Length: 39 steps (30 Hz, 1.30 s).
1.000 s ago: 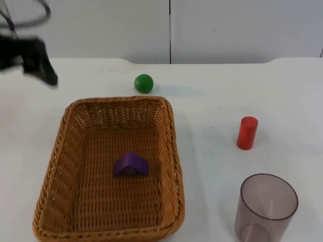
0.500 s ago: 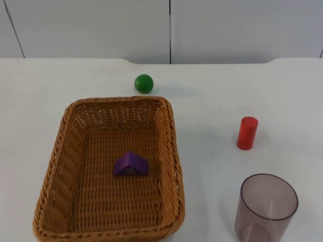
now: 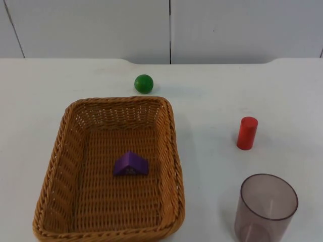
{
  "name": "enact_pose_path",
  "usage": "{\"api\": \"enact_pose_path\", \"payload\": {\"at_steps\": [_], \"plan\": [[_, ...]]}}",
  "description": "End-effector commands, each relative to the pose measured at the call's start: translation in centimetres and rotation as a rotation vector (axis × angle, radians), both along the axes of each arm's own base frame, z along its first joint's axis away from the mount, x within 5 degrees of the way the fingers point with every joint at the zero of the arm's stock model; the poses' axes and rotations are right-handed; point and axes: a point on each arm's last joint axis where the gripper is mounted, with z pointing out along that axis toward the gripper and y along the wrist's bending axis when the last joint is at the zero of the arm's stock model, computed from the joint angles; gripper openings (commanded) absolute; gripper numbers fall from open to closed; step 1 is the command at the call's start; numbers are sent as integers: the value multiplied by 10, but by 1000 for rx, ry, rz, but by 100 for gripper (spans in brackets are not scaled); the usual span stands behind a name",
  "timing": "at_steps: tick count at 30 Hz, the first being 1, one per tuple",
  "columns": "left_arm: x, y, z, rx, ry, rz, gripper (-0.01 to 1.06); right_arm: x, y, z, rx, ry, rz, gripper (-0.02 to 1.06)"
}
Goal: Pick up the basket with the left hand and place the triangular block into the basket with the right hand.
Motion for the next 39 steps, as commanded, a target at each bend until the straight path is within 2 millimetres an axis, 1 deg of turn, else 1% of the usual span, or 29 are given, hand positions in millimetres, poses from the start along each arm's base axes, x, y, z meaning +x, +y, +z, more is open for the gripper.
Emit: {"api": "enact_pose_path", "payload": {"at_steps": [1, 3, 4, 6, 8, 9, 12, 13, 14, 17, 19, 20, 21, 23, 26, 27, 29, 31, 32, 34, 35, 36, 39], "plan": [[-18, 4, -7, -3, -14, -4, 105, -12, -10, -9, 18, -12, 4, 84], [-34, 9, -22, -2, -35, 2, 105, -22, -19, -20, 27, -22, 4, 84], [-34, 9, -22, -2, -35, 2, 105, -22, -19, -20, 27, -22, 4, 84], [-46, 13, -41, 12, -44, 11, 105, -32, -28, -30, 45, -29, 5, 84], [-59, 17, -55, 6, -59, 15, 105, -40, -36, -38, 56, -32, 3, 84], [-59, 17, -55, 6, -59, 15, 105, -40, -36, -38, 56, -32, 3, 84], [-79, 22, -73, -35, -85, 28, 105, -52, -48, -44, 55, -20, -11, 84], [-84, 23, -77, -45, -96, 33, 105, -56, -52, -46, 50, -11, -17, 84], [-84, 23, -77, -45, -96, 33, 105, -56, -52, -46, 50, -11, -17, 84], [-98, 28, -92, -72, -129, 55, 105, -66, -61, -52, 45, 39, -21, 84], [-105, 31, -100, -93, -140, 78, 105, -76, -65, -57, 28, 73, 17, 84], [-105, 31, -100, -93, -140, 78, 105, -76, -65, -57, 28, 73, 17, 84], [-109, 34, -104, -98, -149, 99, 105, -84, -66, -61, -7, 87, 71, 84], [-107, 36, -107, -88, -127, 119, 105, -91, -68, -65, -15, 109, 115, 84], [-106, 36, -116, -57, -65, 128, 105, -102, -73, -72, -20, 148, 138, 84], [-106, 36, -116, -57, -65, 128, 105, -102, -73, -72, -20, 148, 138, 84], [-104, 36, -121, -46, -33, 126, 105, -107, -78, -80, -33, 164, 139, 84], [-102, 36, -126, -31, -17, 132, 105, -109, -81, -88, -29, 156, 133, 84], [-102, 36, -126, -31, -17, 132, 105, -109, -81, -88, -29, 156, 133, 84], [-100, 39, -130, -15, 0, 169, 105, -109, -81, -101, -30, 166, 131, 84], [-100, 40, -130, -14, 1, 182, 105, -109, -81, -104, -43, 186, 126, 84], [-100, 41, -130, -14, 2, 189, 105, -107, -81, -106, -43, 200, 110, 84], [-100, 41, -130, -10, 0, 191, 105, -107, -82, -106, -16, 221, 84, 84]]}}
